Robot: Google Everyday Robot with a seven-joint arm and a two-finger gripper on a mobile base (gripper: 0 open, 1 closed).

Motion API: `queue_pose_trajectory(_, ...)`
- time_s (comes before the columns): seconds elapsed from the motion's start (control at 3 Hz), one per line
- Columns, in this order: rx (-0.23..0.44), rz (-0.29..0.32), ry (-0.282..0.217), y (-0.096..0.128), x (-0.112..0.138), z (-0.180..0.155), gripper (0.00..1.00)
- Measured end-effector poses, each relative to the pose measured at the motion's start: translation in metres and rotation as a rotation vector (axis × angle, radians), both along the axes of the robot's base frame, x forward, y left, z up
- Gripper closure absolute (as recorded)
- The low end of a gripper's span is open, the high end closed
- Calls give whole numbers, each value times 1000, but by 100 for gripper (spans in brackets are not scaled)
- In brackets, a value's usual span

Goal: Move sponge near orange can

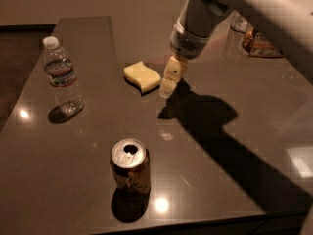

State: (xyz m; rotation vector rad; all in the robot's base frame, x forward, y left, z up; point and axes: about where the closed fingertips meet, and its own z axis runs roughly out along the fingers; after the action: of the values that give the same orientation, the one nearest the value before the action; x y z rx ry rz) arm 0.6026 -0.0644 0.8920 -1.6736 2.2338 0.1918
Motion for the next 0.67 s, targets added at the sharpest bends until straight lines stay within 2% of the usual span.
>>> queue_pose_trajectory(0.33,9,10,17,30,23,-15,0)
queue_pose_trajectory(0.67,13,20,26,56,33,-27,0)
